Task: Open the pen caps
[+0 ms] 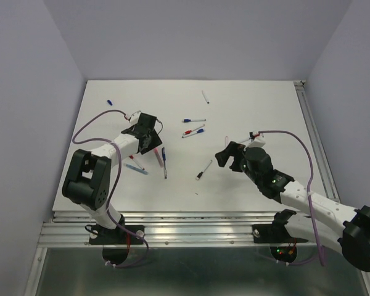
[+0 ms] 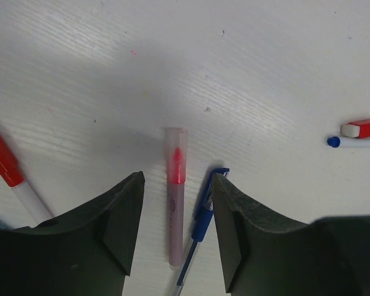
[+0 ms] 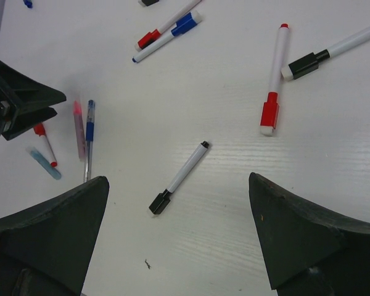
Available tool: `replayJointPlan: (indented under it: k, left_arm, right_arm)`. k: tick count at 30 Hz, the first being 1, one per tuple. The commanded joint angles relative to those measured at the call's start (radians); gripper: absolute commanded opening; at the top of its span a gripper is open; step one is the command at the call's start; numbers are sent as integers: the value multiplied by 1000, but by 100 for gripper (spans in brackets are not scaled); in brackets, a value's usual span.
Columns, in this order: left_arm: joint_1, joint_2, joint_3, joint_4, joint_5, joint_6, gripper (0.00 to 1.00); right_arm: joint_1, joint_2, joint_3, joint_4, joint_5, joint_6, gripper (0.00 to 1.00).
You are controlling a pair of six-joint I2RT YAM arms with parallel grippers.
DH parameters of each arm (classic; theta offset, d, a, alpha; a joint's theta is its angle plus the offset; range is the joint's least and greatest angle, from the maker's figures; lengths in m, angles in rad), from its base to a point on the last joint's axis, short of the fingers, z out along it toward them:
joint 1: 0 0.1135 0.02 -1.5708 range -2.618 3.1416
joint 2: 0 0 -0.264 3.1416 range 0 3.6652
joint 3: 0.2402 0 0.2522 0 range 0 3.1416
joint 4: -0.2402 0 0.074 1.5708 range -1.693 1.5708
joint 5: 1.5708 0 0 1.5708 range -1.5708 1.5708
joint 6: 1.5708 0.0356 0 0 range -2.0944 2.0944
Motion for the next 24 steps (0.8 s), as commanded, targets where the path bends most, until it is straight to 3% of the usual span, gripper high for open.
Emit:
replayJointPlan:
  k: [1,7,10,13,19,24]
  left_arm:
    - [-17,31,64,-42,-68,-21,57]
    - [-34,114,96,-57,-76,-15,56]
    - [-40,149,122,-80,-89,-16,51]
    - [-40,168,125,-89,-100,-16,37]
    - [-40,182,118,-102,-106,-18,29]
    - [-42,182,108,-103,-112,-13,9]
  right_arm:
    - [5,-6,-2,44,54,47,100]
    - [5,34,10,35,68,47,100]
    - [5,37,10,39,68,47,100]
    - [5,39,8,39,70,47,100]
    - [5,33,7,23,94,58,100]
    - [5,36,10,-7,125,70,100]
